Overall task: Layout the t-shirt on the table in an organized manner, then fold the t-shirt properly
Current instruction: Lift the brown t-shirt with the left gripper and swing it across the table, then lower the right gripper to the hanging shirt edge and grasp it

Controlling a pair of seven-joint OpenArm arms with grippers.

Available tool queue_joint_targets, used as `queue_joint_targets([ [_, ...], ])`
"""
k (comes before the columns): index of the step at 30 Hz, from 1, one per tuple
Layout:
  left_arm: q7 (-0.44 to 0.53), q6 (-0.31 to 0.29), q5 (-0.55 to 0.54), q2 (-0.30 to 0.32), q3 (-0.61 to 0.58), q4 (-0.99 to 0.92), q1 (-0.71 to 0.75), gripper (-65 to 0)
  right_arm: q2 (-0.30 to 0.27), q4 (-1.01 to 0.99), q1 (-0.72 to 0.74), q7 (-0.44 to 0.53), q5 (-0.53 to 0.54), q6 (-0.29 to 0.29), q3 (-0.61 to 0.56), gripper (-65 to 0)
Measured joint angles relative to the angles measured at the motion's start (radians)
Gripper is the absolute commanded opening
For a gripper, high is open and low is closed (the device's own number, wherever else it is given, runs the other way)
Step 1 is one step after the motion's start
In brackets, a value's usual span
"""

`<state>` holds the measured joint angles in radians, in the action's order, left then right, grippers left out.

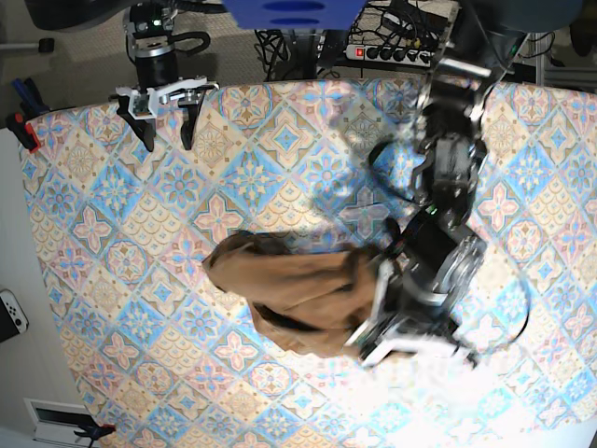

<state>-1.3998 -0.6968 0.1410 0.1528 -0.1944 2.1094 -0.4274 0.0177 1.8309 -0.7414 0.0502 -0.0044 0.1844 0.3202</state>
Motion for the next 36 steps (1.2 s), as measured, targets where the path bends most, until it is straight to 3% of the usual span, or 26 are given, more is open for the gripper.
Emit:
queue_joint_targets([
  [5, 0.002, -0.003, -0.011, 0.138, 0.034, -0.003, 0.327, -65.0, -0.001, 0.001, 0.000, 0.001, 0.001, 0.000, 0.000, -26.4],
  [9, 0.056, -0.003, 0.004, 0.161, 0.202, -0.009, 0.515, -65.0, -0.006, 0.001, 0.000, 0.002, 0.001, -0.004, -0.026, -26.4],
  [14, 0.184, -0.006, -0.013, 0.154, 0.347, -0.017, 0.662, -65.0, -0.009, 0.002, 0.001, -0.005, -0.004, 0.011, -0.182, -26.5],
  [16, 0.188, -0.006, -0.010, 0.155, 0.384, -0.018, 0.690, -65.0, -0.018, 0.027, -0.002, -0.058, -0.045, 0.009, -0.217, -26.5],
  [20, 0.184, -0.006, 0.002, 0.158, 0.416, -0.018, 0.696, -65.0, -0.053, 0.073, 0.009, -0.181, -0.256, -0.011, -0.308, -26.5],
  [22, 0.197, -0.006, -0.008, 0.154, 0.414, -0.017, 0.707, -65.0, -0.044, 0.072, 0.048, -0.196, -0.326, 0.020, -0.366, -26.5],
  [25, 0.180, -0.007, -0.005, 0.152, 0.414, -0.018, 0.718, -65.0, -0.034, 0.072, 0.123, -0.191, -0.326, 0.010, -0.411, -26.5],
  [36, 0.186, -0.006, -0.005, 0.147, 0.414, -0.019, 0.731, -65.0, -0.043, 0.070, 0.410, -0.361, -0.330, 0.000, -0.424, -26.5],
])
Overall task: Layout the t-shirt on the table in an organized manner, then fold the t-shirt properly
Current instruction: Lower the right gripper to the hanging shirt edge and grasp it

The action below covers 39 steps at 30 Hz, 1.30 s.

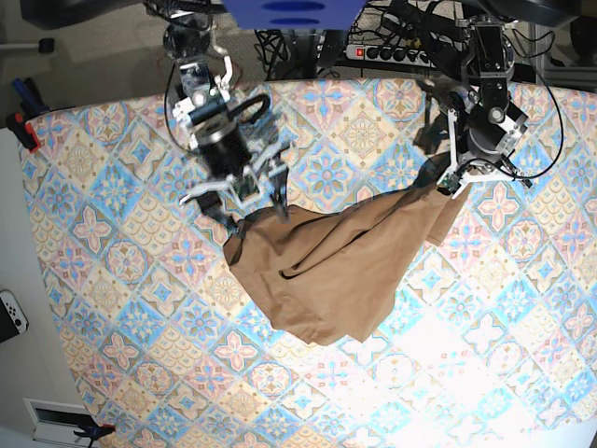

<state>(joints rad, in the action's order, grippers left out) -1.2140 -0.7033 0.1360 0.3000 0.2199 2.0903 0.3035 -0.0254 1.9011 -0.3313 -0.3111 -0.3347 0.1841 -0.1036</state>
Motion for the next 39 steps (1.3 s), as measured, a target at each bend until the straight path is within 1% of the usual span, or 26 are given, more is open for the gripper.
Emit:
queue_joint_targets([
  [2, 0.002, 0.000, 0.000, -0.001, 0.000, 0.000, 0.003, -65.0, -0.011, -0.006, 0.027, -0.047, -0.057, 0.003, -0.035, -26.5],
  [4, -0.032, 0.000, -0.003, -0.003, -0.001, 0.000, 0.003, -65.0, -0.011, -0.025, 0.055, -0.087, -0.153, 0.016, -0.087, -26.5],
  [5, -0.054, 0.000, -0.002, -0.003, -0.001, 0.000, 0.000, -65.0, -0.011, -0.032, 0.076, -0.090, -0.206, 0.019, -0.113, -26.5],
  [7, -0.060, 0.000, -0.001, 0.000, -0.001, 0.000, -0.005, -65.0, -0.010, -0.047, 0.103, -0.057, -0.291, 0.007, -0.164, -26.5],
  [9, -0.062, 0.000, 0.000, 0.000, -0.001, 0.000, -0.008, -65.0, -0.007, -0.084, 0.110, -0.062, -0.342, 0.003, -0.208, -26.5],
  [11, -0.062, 0.000, -0.003, -0.002, -0.001, 0.000, -0.007, -65.0, -0.011, -0.136, 0.101, -0.066, -0.346, 0.014, -0.239, -26.5],
  [14, -0.063, 0.000, -0.001, 0.000, -0.001, 0.000, -0.007, -65.0, -0.010, -0.209, 0.090, -0.071, -0.346, 0.026, -0.254, -26.5],
  [15, -0.065, 0.000, -0.001, -0.001, -0.001, 0.000, -0.007, -65.0, -0.011, -0.225, 0.092, -0.055, -0.348, 0.025, -0.254, -26.5],
  [17, -0.066, 0.000, -0.001, -0.001, -0.001, 0.000, -0.007, -65.0, -0.011, -0.256, 0.101, 0.014, -0.347, 0.011, -0.245, -26.5],
  [19, -0.067, 0.000, -0.001, -0.001, -0.001, 0.000, -0.007, -65.0, -0.011, -0.280, 0.102, 0.053, -0.351, 0.007, -0.241, -26.5],
  [27, -0.069, 0.000, -0.002, -0.001, -0.001, 0.000, -0.007, -65.0, -0.011, -0.347, 0.107, 0.050, -0.348, 0.011, -0.241, -26.5],
  [31, -0.069, 0.000, -0.002, 0.000, -0.001, 0.000, -0.002, -65.0, -0.011, -0.370, 0.178, 0.049, -0.348, 0.034, -0.217, -26.5],
  [33, -0.072, 0.000, -0.002, -0.001, -0.001, 0.000, 0.004, -65.0, -0.011, -0.377, 0.243, 0.049, -0.348, 0.008, -0.204, -26.5],
  [35, -0.071, 0.000, -0.001, -0.001, 0.000, 0.000, 0.002, -65.0, -0.014, -0.399, 0.275, 0.065, -0.348, -0.013, -0.201, -26.5],
  [36, -0.072, 0.000, -0.001, -0.001, 0.000, 0.000, 0.001, -65.0, -0.023, -0.415, 0.271, 0.069, -0.347, -0.011, -0.201, -26.5],
  [38, -0.072, 0.000, -0.002, -0.001, 0.000, 0.000, 0.002, -65.0, -0.029, -0.460, 0.249, 0.061, -0.347, 0.019, -0.205, -26.5],
  [39, -0.073, 0.000, -0.001, -0.001, 0.000, 0.000, 0.002, -65.0, -0.032, -0.476, 0.233, 0.103, -0.331, -0.026, -0.208, -26.5],
])
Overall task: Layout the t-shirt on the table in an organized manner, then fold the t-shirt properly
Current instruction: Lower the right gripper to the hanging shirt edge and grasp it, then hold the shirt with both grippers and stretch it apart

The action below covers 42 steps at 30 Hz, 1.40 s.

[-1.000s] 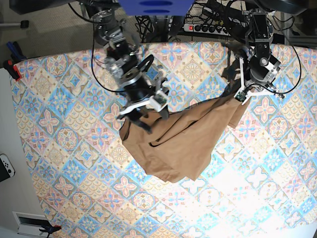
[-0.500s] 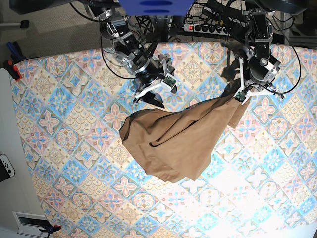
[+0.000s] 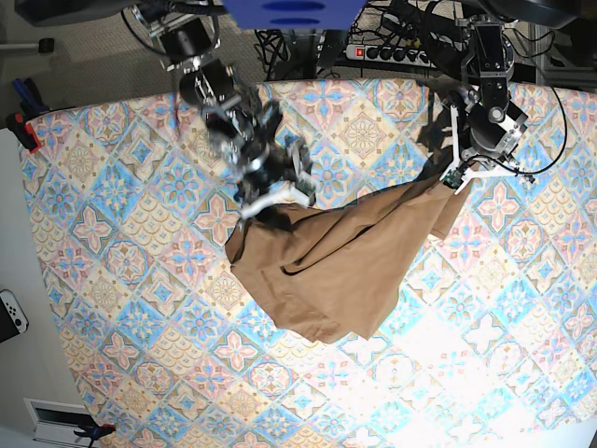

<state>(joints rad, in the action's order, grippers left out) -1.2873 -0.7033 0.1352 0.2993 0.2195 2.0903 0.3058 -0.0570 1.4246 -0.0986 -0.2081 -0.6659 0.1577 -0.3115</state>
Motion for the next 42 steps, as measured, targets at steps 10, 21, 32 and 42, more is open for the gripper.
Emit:
queue_joint_targets([
  [10, 0.000, 0.000, -0.002, -0.002, 0.002, 0.000, -0.001, -65.0, 0.003, -0.012, 0.016, -0.009, -0.007, 0.027, 0.000, -26.5],
  [21, 0.000, 0.000, 0.000, 0.000, 0.002, 0.000, -0.003, -65.0, 0.021, -0.086, 0.021, 0.048, 0.015, 0.045, 0.034, -65.0],
  [32, 0.002, 0.000, 0.000, -0.002, 0.002, 0.000, -0.060, -65.0, 0.001, 0.098, -0.007, -0.064, -0.022, 0.108, 0.238, -65.0],
  [42, -0.008, 0.000, 0.002, -0.043, -0.005, 0.000, -0.105, -65.0, 0.060, 0.295, -0.032, -0.060, 0.052, 0.253, 0.412, -65.0],
])
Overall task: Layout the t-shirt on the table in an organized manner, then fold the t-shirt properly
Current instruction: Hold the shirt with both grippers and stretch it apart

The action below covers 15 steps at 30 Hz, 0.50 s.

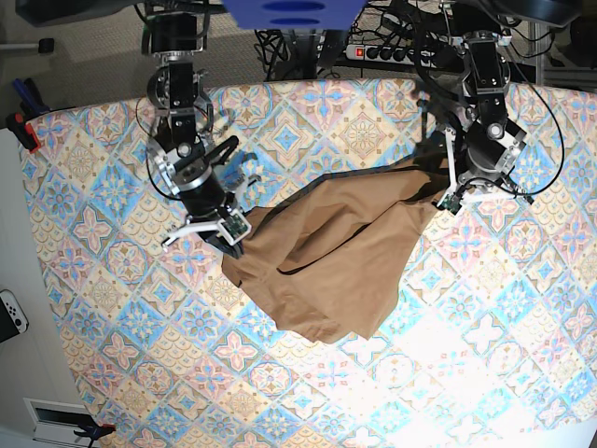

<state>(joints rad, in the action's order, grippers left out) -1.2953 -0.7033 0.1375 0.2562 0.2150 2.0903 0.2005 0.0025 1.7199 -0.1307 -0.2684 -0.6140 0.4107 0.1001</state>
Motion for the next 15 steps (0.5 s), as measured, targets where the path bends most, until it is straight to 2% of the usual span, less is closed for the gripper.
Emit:
queue_joint_targets([
  [5, 0.009, 0.000, -0.002, -0.012, 0.000, 0.000, 0.003, -65.0, 0.000, 0.002, -0.040, 0.004, 0.000, -0.003, 0.003, -65.0],
  [6, 0.007, 0.000, -0.001, -0.012, 0.001, 0.000, 0.004, -65.0, 0.000, 0.002, -0.050, 0.004, 0.001, -0.002, 0.003, -62.2],
  [12, 0.005, 0.000, 0.001, -0.012, 0.001, 0.000, 0.008, -65.0, 0.000, 0.003, -0.132, 0.009, 0.004, -0.003, 0.003, -35.2],
  [13, 0.004, 0.000, 0.001, -0.012, 0.001, 0.000, 0.008, -65.0, 0.000, 0.003, -0.150, 0.008, 0.018, -0.003, 0.003, -33.0],
  [15, 0.004, 0.000, 0.001, -0.012, 0.000, 0.000, 0.008, -65.0, 0.000, 0.008, -0.183, -0.006, 0.124, -0.002, 0.004, -32.2],
])
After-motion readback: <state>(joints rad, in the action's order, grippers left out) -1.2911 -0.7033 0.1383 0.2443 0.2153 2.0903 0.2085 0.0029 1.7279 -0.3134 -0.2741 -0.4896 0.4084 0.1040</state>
